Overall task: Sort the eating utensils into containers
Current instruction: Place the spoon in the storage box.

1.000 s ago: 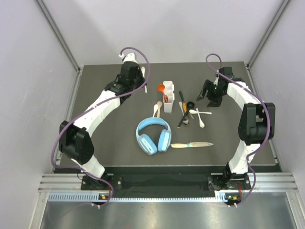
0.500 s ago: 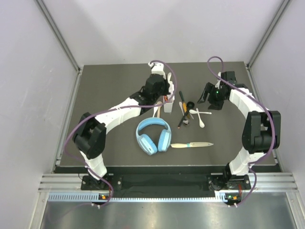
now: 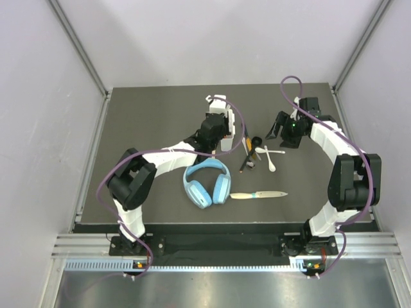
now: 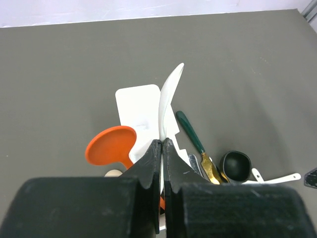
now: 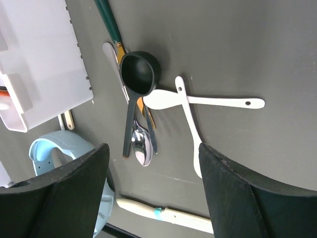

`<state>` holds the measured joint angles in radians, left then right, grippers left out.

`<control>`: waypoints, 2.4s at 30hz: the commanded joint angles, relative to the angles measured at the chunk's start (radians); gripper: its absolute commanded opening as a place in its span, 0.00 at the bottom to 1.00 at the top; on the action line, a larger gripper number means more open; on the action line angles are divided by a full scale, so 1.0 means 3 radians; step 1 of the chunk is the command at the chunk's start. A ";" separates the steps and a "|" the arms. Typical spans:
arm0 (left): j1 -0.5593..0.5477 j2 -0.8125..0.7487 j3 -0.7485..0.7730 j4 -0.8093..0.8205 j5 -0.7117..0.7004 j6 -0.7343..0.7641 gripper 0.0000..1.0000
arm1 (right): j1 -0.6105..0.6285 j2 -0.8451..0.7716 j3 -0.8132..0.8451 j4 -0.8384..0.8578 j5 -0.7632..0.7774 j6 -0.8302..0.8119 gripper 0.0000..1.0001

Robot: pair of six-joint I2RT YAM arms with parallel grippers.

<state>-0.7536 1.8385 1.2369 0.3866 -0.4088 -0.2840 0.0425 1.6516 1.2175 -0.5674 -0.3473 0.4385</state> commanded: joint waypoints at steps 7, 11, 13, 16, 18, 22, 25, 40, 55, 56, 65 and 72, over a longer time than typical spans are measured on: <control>-0.0034 0.0069 -0.0109 0.0445 -0.0085 0.0052 0.00 | -0.0004 -0.0106 -0.0009 0.0132 -0.0054 -0.0020 0.72; -0.0034 0.0064 -0.0145 0.0388 -0.0100 0.0026 0.00 | -0.0004 -0.0085 -0.0014 0.0148 -0.0049 -0.0010 0.72; -0.0034 0.0059 -0.0181 0.0368 -0.0100 0.0011 0.00 | -0.0004 -0.0070 -0.0019 0.0148 -0.0049 -0.0004 0.72; -0.0034 0.0069 -0.0216 0.0337 -0.0080 -0.0015 0.00 | 0.0006 -0.0060 -0.0019 0.0163 -0.0054 -0.0004 0.72; -0.0034 0.0089 -0.0237 0.0327 -0.0069 -0.0030 0.00 | 0.0001 -0.0050 -0.0024 0.0168 -0.0044 -0.0009 0.72; -0.0034 0.0115 -0.0242 0.0307 -0.0069 -0.0045 0.02 | 0.0006 -0.0034 -0.0039 0.0194 -0.0044 -0.0004 0.72; -0.0034 0.0100 -0.0247 0.0281 -0.0095 -0.0045 0.09 | 0.0001 -0.0024 -0.0044 0.0194 -0.0044 -0.0009 0.72; -0.0034 -0.0161 -0.0385 0.0138 -0.0299 -0.0025 0.33 | 0.0006 0.0068 -0.0003 0.0168 -0.0034 0.0001 0.72; 0.0068 -0.0789 -0.0069 -0.0341 -0.0356 0.0022 0.51 | 0.0001 0.0073 0.0032 0.0036 0.0023 -0.0015 0.72; 0.0098 -0.0826 -0.0043 -0.0449 -0.0345 -0.0024 0.52 | 0.0001 0.0073 0.0042 0.0020 0.0023 -0.0015 0.72; 0.0548 -0.1265 -0.0227 -0.1447 -0.0217 -0.0510 0.55 | -0.0009 0.0114 0.0170 -0.0184 0.0084 0.0006 0.73; 0.0717 -0.0990 -0.0181 -0.1993 0.0206 -0.0593 0.59 | -0.0024 0.0247 0.0257 -0.0205 0.0064 0.0082 0.73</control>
<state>-0.5556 1.4837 1.1629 -0.0887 -0.4568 -0.4362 0.0425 1.7039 1.2472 -0.6285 -0.3302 0.4446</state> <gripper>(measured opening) 0.591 0.725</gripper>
